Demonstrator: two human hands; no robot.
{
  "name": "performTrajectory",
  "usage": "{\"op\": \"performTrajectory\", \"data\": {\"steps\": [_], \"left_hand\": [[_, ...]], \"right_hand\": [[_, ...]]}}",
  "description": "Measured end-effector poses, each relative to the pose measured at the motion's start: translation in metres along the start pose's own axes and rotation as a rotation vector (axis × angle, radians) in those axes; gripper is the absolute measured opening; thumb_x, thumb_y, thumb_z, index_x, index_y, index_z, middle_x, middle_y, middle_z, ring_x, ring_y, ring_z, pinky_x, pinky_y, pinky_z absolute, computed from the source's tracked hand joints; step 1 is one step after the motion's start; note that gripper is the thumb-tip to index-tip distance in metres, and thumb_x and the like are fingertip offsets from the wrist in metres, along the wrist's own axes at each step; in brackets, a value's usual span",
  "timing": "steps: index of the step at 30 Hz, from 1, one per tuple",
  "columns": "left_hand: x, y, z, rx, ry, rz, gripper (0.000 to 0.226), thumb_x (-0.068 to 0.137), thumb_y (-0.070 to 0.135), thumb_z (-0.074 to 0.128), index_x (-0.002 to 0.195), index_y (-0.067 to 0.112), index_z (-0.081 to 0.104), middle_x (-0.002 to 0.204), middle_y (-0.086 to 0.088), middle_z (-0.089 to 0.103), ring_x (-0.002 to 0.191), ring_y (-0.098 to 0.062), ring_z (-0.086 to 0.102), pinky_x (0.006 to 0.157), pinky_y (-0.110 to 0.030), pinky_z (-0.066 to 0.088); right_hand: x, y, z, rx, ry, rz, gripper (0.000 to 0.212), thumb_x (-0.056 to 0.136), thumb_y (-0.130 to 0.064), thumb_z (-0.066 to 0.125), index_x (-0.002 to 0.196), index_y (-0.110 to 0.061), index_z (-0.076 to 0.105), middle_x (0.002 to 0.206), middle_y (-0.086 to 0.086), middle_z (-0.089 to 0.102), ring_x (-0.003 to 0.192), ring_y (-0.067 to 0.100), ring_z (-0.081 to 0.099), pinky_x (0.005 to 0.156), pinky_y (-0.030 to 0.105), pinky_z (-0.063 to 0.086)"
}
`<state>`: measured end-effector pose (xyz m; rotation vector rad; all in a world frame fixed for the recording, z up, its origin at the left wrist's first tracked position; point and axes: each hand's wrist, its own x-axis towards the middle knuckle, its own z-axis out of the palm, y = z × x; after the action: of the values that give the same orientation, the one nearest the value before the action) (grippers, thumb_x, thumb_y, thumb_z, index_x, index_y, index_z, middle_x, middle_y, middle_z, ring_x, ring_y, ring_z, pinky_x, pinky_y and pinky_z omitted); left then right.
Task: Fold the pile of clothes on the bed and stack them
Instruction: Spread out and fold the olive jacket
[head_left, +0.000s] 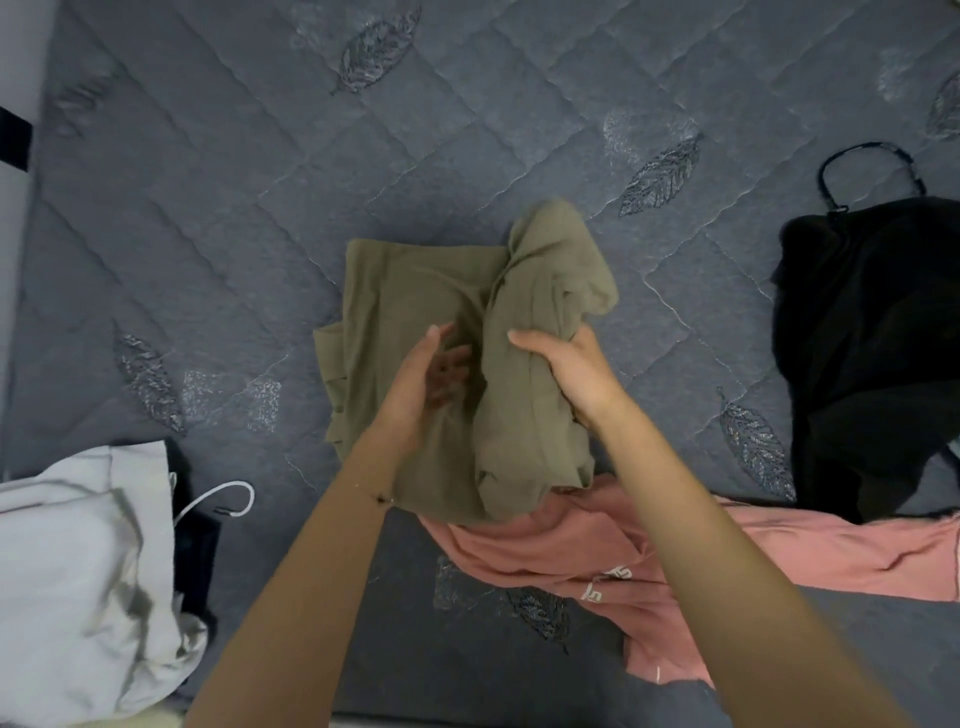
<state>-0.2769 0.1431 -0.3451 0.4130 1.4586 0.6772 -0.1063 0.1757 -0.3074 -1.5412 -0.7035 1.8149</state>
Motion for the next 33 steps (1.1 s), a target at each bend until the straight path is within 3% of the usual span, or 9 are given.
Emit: {"op": "performTrajectory", "data": {"steps": [3,6,8,13,19,23,27,30,33], "left_hand": [[-0.003,0.005,-0.033,-0.154,-0.014,-0.031,0.054,0.096,0.063,0.031,0.128,0.028,0.057,0.091,0.007,0.074,0.075,-0.009,0.069,0.069,-0.027,0.052],[-0.006,0.004,-0.067,-0.322,-0.081,-0.002,0.059,0.092,0.065,0.039,0.125,0.023,0.062,0.123,-0.005,0.067,0.11,-0.019,0.066,0.087,-0.033,0.055],[-0.009,0.002,-0.083,-0.285,-0.094,-0.015,0.061,0.087,0.064,0.048,0.129,0.021,0.06,0.129,-0.006,0.064,0.119,-0.02,0.061,0.09,-0.03,0.054],[-0.003,-0.025,-0.09,0.416,0.114,0.049,0.07,0.079,0.032,0.079,0.139,0.018,0.045,0.128,0.006,0.055,0.117,-0.01,0.052,0.099,-0.025,0.042],[-0.009,-0.044,-0.108,0.124,0.33,-0.069,0.026,0.09,0.012,0.066,0.116,0.012,0.059,0.106,0.0,0.061,0.103,-0.017,0.055,0.086,-0.027,0.041],[-0.017,-0.057,-0.114,0.394,0.479,-0.073,0.01,0.093,0.017,0.058,0.086,0.012,0.053,0.082,-0.001,0.057,0.09,-0.023,0.053,0.066,-0.03,0.038],[-0.018,-0.057,-0.098,0.61,0.688,0.33,0.05,0.086,0.019,0.067,0.13,0.006,0.048,0.128,-0.017,0.049,0.12,-0.032,0.045,0.099,-0.038,0.036],[-0.01,-0.058,-0.085,0.983,0.527,0.621,0.066,0.091,0.04,0.059,0.15,0.023,0.035,0.156,-0.018,0.024,0.145,-0.034,0.019,0.117,-0.05,0.012],[0.005,-0.069,-0.081,1.339,0.285,0.567,0.07,0.091,0.063,0.042,0.153,0.038,0.019,0.163,-0.007,0.002,0.15,-0.027,-0.003,0.118,-0.056,-0.004]], "right_hand": [[0.001,0.006,0.048,-0.197,-0.092,-0.03,0.027,0.089,-0.011,0.068,0.115,-0.014,0.063,0.113,0.0,0.065,0.092,0.002,0.064,0.09,0.022,0.052],[0.004,0.018,0.077,-0.29,-0.372,0.13,0.061,0.096,-0.019,0.059,0.149,-0.027,0.031,0.12,-0.009,0.054,0.104,0.009,0.057,0.078,0.028,0.057],[0.008,0.027,0.083,-0.366,-0.466,0.183,0.055,0.1,-0.014,0.05,0.15,-0.027,0.03,0.13,-0.005,0.05,0.104,0.013,0.056,0.068,0.024,0.059],[0.018,0.04,0.07,-0.76,-0.209,-0.211,0.051,0.092,0.005,0.05,0.139,-0.012,0.05,0.146,0.009,0.04,0.125,0.021,0.047,0.107,0.023,0.036],[0.032,0.051,0.044,-1.169,0.067,-0.235,0.069,0.086,-0.029,0.068,0.148,-0.026,0.037,0.16,0.004,0.015,0.146,0.023,0.01,0.118,0.037,0.009],[0.035,0.055,0.039,-1.097,0.203,-0.238,0.091,0.08,-0.04,0.074,0.153,-0.028,0.022,0.162,0.003,0.003,0.148,0.025,0.003,0.119,0.046,0.008],[0.042,0.061,0.038,-0.699,0.396,-0.116,0.112,0.073,-0.035,0.083,0.155,-0.024,0.007,0.161,0.009,0.0,0.148,0.028,0.007,0.117,0.042,0.015],[0.049,0.066,0.034,-0.369,0.417,0.07,0.116,0.071,-0.032,0.085,0.154,-0.014,0.006,0.157,0.009,0.021,0.144,0.024,0.024,0.119,0.04,0.022],[0.052,0.071,0.031,-0.324,0.37,0.178,0.092,0.072,-0.033,0.084,0.143,-0.01,0.03,0.142,0.004,0.046,0.13,0.022,0.046,0.112,0.038,0.036]]}}
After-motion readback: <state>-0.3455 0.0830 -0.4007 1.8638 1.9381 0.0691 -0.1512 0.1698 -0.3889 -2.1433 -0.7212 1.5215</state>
